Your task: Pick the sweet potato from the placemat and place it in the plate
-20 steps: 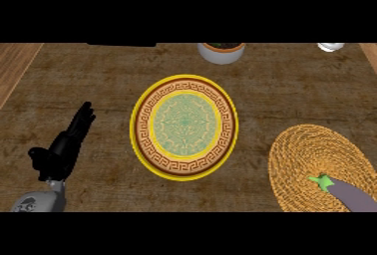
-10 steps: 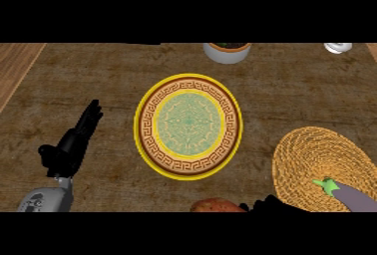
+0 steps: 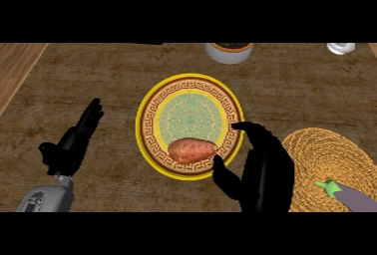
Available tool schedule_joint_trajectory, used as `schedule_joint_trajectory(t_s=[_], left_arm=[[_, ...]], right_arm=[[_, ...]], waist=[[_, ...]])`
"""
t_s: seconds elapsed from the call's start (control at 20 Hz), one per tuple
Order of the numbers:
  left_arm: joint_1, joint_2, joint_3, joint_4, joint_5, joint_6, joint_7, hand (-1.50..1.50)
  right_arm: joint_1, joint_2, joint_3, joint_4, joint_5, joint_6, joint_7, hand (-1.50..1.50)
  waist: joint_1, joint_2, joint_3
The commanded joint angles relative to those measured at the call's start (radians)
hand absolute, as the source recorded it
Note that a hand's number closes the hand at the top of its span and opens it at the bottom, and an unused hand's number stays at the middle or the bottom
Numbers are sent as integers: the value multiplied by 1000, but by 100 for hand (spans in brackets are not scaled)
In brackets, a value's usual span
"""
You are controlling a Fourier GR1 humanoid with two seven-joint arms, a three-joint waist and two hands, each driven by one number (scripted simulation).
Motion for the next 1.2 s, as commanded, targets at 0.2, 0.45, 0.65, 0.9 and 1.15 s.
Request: schedule_joint_trajectory(t_s=[0.2,0.45,0.65,0.9,1.15], left_arm=[[-24,-1,8,16,-4,6,5,0],[15,-5,4,30,-15,10,-15,0],[26,7,39,13,15,5,-9,0],[62,-7,33,3,-11,29,-14,0],[77,-40,15,-55,-28,58,23,0]], right_arm=[[-255,29,-136,249,-109,-331,157,-150],[-261,29,-182,244,-143,-550,136,-150],[-174,30,-182,216,-243,-731,26,-150],[90,30,-57,79,-258,-819,-123,-150],[301,-198,28,-23,-472,-918,-328,-150]], waist=[[-9,-7,2],[-30,-15,2],[-51,-20,2],[-85,-28,1],[-84,-28,1]])
